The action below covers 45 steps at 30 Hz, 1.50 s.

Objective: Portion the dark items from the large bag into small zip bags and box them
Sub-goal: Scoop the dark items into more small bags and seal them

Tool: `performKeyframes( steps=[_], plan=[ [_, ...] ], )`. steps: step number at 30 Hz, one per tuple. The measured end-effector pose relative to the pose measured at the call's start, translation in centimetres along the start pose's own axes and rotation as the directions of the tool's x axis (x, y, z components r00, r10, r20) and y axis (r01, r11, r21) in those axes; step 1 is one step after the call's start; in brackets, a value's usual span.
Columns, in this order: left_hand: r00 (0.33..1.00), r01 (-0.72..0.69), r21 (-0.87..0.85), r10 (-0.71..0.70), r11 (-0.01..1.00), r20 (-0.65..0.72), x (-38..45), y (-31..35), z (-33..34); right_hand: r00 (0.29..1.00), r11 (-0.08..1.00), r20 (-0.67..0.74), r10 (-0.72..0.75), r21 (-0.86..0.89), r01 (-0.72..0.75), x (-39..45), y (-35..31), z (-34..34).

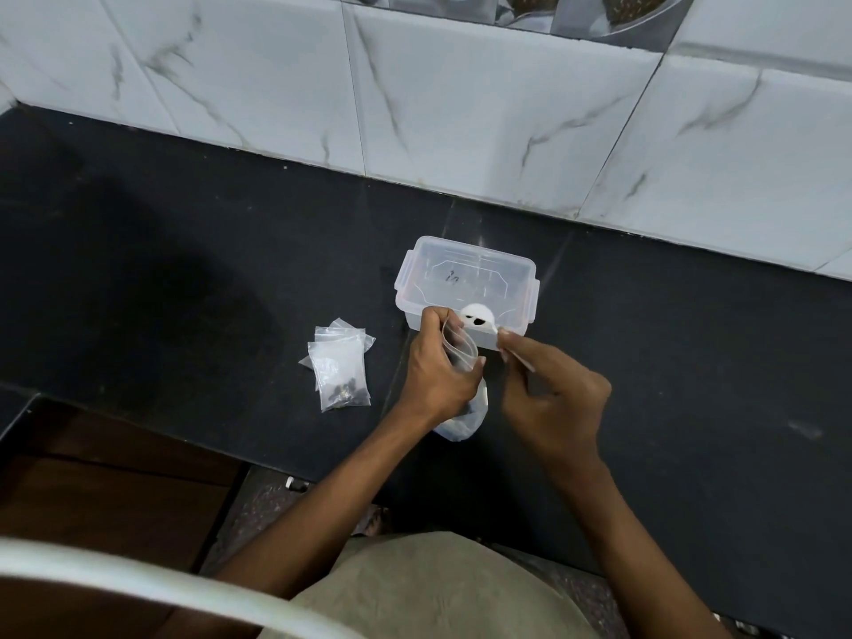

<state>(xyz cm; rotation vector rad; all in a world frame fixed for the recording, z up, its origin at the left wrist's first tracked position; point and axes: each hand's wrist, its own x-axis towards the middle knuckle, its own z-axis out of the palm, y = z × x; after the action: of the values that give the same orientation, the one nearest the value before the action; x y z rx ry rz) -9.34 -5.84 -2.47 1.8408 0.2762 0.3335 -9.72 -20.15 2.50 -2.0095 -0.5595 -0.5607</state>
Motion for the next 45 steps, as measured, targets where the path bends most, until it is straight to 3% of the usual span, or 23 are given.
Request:
performKeyframes(
  steps=[1,3,7,11,15,17,19,23,30,33,35,37,41,45],
  plan=[
    [1.0,-0.002,-0.021,0.002,1.0,-0.001,0.0,0.1,0.1,0.992,0.99,0.037,-0.121,-0.071,0.123,-0.3,0.2,0.1],
    [1.0,-0.003,-0.057,0.004,0.998,0.007,0.0,0.5,0.2,0.976,0.963,0.114,-0.187,-0.176,0.205,-0.9,0.5,0.4],
    [1.0,-0.006,-0.067,0.005,0.998,-0.016,0.1,1.0,0.3,0.964,0.937,0.066,-0.257,-0.228,0.265,-1.2,1.2,0.4],
    [1.0,0.003,-0.073,-0.002,0.997,0.009,0.0,1.0,0.5,0.949,0.919,0.123,-0.29,-0.242,0.312,-1.3,1.7,0.4],
    [1.0,-0.003,-0.061,0.003,0.998,0.0,-0.1,0.6,0.5,0.958,0.929,0.09,-0.272,-0.237,0.285,-1.2,1.4,0.4],
    [1.0,-0.003,-0.037,0.003,0.999,-0.003,0.0,0.6,0.5,0.988,0.977,0.015,-0.152,-0.147,0.152,-1.0,1.2,0.5],
    [1.0,-0.009,-0.02,0.008,1.0,-0.008,0.1,0.6,0.4,0.997,0.997,-0.014,0.074,0.003,-0.074,-0.8,0.8,0.5],
    [1.0,-0.003,0.006,0.003,1.0,0.0,0.1,0.3,0.3,0.895,0.866,0.103,0.434,0.226,-0.446,-0.2,0.5,0.2],
    [1.0,-0.001,0.064,0.002,0.998,-0.018,0.1,-0.2,-0.1,0.732,0.571,0.203,0.65,0.506,-0.647,0.4,1.2,0.0],
    [0.992,0.001,0.082,0.009,0.997,-0.123,0.0,-0.8,-0.6,0.746,0.683,0.204,0.634,0.304,-0.664,-0.2,1.9,-0.4],
    [0.982,0.01,0.094,0.008,0.996,-0.189,-0.1,-1.1,-1.1,0.796,0.82,0.265,0.544,0.034,-0.571,-1.1,2.3,-0.2],
    [0.976,0.026,0.114,-0.001,0.993,-0.219,-0.1,-1.1,-1.5,0.822,0.889,0.339,0.457,-0.135,-0.438,-2.1,2.7,0.6],
    [0.97,0.025,0.106,0.002,0.994,-0.243,0.3,-0.6,-1.9,0.792,0.9,0.473,0.387,-0.379,-0.214,-3.2,3.0,2.8],
    [0.973,-0.006,0.098,0.029,0.995,-0.23,0.8,0.2,-2.0,0.691,0.813,0.596,0.41,-0.582,0.019,-2.9,2.4,4.2]
  ],
)
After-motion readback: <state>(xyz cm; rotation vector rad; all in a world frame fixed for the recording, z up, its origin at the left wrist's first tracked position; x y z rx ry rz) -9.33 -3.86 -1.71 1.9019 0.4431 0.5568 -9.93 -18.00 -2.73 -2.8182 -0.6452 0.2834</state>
